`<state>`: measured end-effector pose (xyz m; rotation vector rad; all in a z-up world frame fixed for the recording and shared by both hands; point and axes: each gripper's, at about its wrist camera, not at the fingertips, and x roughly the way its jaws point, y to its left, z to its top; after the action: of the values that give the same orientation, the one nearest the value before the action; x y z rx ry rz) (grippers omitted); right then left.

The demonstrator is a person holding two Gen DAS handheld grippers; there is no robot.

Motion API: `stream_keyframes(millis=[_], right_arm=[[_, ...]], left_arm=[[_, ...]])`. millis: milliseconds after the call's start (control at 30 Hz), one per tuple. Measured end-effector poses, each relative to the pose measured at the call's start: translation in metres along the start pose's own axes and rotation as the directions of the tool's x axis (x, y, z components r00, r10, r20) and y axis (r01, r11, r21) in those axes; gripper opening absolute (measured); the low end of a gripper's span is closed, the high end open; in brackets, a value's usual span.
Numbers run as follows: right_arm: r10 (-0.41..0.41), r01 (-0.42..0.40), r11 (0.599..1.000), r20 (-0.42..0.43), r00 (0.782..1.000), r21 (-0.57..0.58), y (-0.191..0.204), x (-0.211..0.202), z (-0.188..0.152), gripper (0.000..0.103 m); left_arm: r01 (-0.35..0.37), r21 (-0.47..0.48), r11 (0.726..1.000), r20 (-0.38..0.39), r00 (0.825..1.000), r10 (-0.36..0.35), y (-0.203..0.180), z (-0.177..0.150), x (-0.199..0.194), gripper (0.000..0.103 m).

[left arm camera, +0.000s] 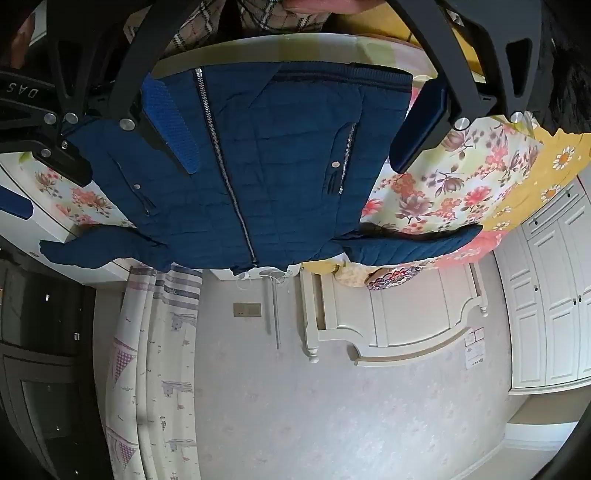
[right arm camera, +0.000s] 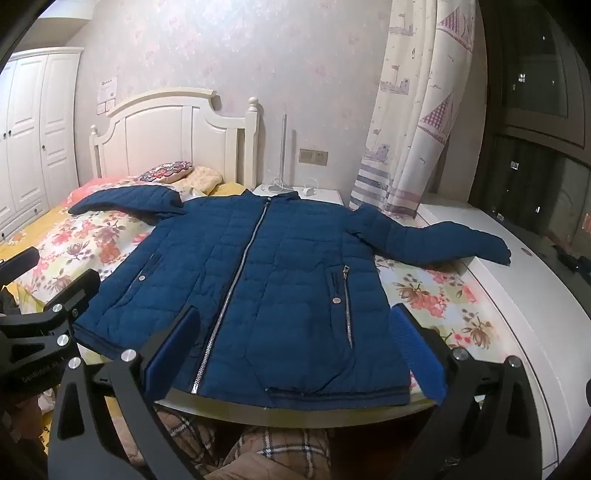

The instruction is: Fold large clothes

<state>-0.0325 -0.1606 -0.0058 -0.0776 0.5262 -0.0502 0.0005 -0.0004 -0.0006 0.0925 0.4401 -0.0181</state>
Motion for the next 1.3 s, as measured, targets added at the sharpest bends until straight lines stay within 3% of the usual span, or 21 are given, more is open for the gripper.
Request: stream_keyframes(millis=[200,1300], right_arm=[[0.006,-0.006,1.0,-0.029,1.0,0.0,0.0011,0.0009,-0.0007,0.101],[-0.014,0.014,1.0,-0.012,1.0,-0.023,0.007,-0.0001,-0.0059,0.101]], left_arm=[[-0.003,-0.003,1.0,0.005,1.0,0.004,-0.0012,-0.0026,-0.0019,0.099],[0.001,-0.01,1.0,-0.03,1.0,-0.001,0.0037,-0.0062,0.0047,0.099]])
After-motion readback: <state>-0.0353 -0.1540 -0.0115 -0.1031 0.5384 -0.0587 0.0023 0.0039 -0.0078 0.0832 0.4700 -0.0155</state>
